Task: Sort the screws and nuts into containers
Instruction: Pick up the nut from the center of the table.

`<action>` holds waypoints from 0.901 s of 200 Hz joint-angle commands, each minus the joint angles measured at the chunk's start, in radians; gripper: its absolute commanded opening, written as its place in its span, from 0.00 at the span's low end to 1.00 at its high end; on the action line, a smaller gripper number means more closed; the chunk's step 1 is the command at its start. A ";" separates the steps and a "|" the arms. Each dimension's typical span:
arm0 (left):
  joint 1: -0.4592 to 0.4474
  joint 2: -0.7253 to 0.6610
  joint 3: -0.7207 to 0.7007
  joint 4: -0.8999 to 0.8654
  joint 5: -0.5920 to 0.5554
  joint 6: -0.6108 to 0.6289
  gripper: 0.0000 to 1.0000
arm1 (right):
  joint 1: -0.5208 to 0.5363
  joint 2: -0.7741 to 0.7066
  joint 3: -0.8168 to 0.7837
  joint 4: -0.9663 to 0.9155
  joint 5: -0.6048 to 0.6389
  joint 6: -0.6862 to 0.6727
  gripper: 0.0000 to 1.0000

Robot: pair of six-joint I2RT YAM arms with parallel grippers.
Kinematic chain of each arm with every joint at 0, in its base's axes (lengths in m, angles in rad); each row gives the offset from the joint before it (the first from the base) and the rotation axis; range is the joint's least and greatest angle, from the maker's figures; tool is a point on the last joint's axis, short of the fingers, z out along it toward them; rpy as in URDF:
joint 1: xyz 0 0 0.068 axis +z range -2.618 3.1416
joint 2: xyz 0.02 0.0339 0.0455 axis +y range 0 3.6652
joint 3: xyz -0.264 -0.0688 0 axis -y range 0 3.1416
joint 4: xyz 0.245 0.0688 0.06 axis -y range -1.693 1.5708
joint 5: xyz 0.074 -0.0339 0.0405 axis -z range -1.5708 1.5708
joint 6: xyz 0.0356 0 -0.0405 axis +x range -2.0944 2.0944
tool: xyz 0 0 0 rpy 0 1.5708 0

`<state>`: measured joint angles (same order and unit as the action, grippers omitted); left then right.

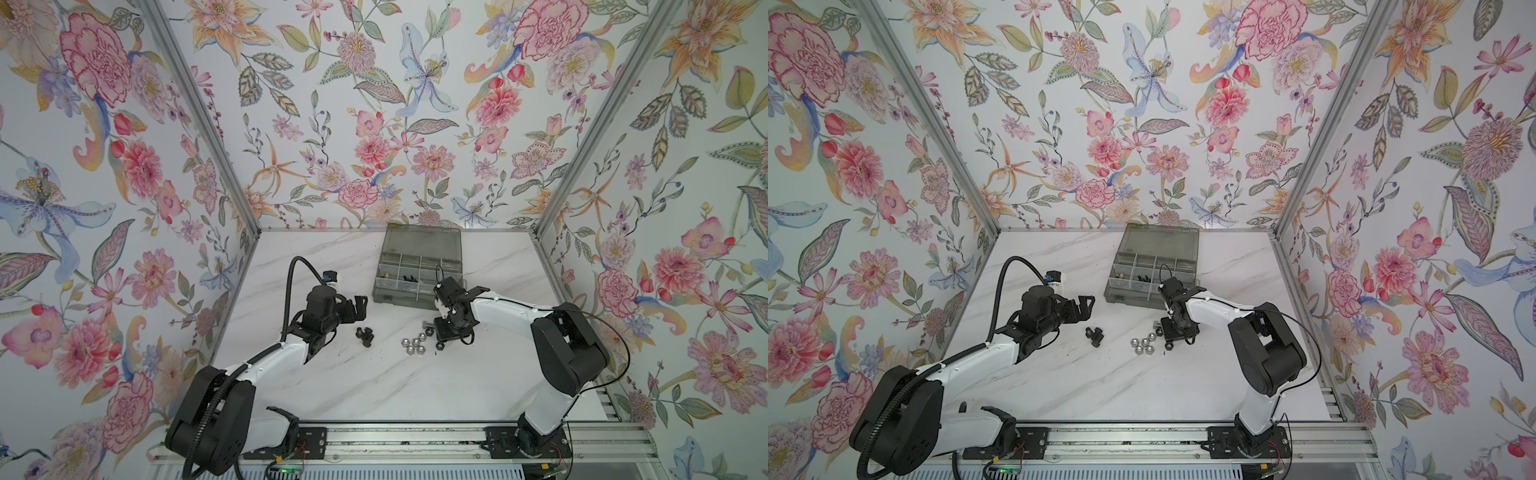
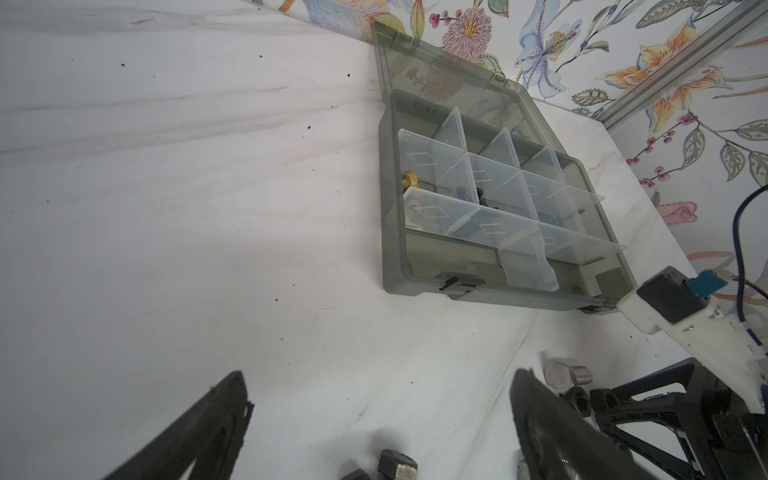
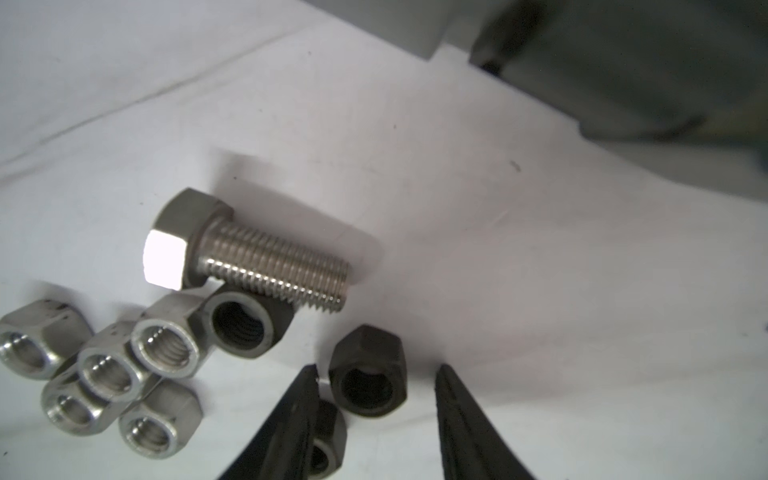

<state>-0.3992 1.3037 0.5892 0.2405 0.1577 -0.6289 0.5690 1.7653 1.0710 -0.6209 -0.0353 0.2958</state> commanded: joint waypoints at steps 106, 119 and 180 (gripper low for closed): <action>0.004 0.006 0.008 0.014 0.016 0.005 0.99 | 0.045 0.081 0.038 -0.040 0.073 -0.017 0.32; 0.005 0.005 0.006 0.014 0.015 0.005 0.99 | 0.045 0.083 0.038 -0.040 0.076 -0.021 0.23; 0.004 -0.007 0.007 0.004 0.009 0.008 0.99 | 0.003 -0.044 0.071 -0.040 0.014 -0.071 0.00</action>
<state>-0.3992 1.3037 0.5892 0.2405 0.1577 -0.6289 0.6006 1.7950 1.1130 -0.6365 0.0322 0.2649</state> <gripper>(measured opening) 0.995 0.206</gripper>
